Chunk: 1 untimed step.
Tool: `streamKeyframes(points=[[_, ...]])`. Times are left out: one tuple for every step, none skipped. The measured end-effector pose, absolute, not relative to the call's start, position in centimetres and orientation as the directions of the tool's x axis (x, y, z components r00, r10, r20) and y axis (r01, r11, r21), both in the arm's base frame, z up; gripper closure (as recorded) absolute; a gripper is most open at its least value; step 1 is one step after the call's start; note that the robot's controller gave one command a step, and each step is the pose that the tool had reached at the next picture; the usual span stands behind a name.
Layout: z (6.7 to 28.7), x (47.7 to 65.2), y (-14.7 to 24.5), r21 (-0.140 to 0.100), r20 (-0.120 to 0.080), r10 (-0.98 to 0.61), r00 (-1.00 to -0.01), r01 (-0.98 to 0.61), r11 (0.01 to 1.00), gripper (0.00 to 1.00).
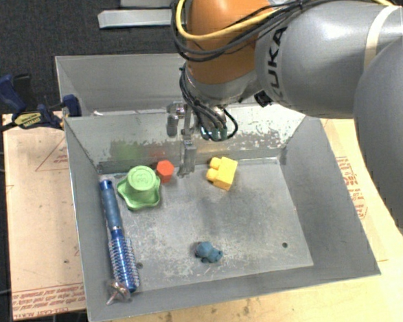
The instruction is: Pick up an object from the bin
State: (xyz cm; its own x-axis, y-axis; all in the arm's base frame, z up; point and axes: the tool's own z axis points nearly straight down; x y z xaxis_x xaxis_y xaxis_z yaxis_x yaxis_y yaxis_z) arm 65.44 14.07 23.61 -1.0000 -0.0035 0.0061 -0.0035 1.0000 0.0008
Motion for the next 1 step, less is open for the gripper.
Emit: streamKeyframes(points=[[17.76,61.87,9.46,-0.002,0.007,0.012,-1.0,0.012,1.0,0.0]])
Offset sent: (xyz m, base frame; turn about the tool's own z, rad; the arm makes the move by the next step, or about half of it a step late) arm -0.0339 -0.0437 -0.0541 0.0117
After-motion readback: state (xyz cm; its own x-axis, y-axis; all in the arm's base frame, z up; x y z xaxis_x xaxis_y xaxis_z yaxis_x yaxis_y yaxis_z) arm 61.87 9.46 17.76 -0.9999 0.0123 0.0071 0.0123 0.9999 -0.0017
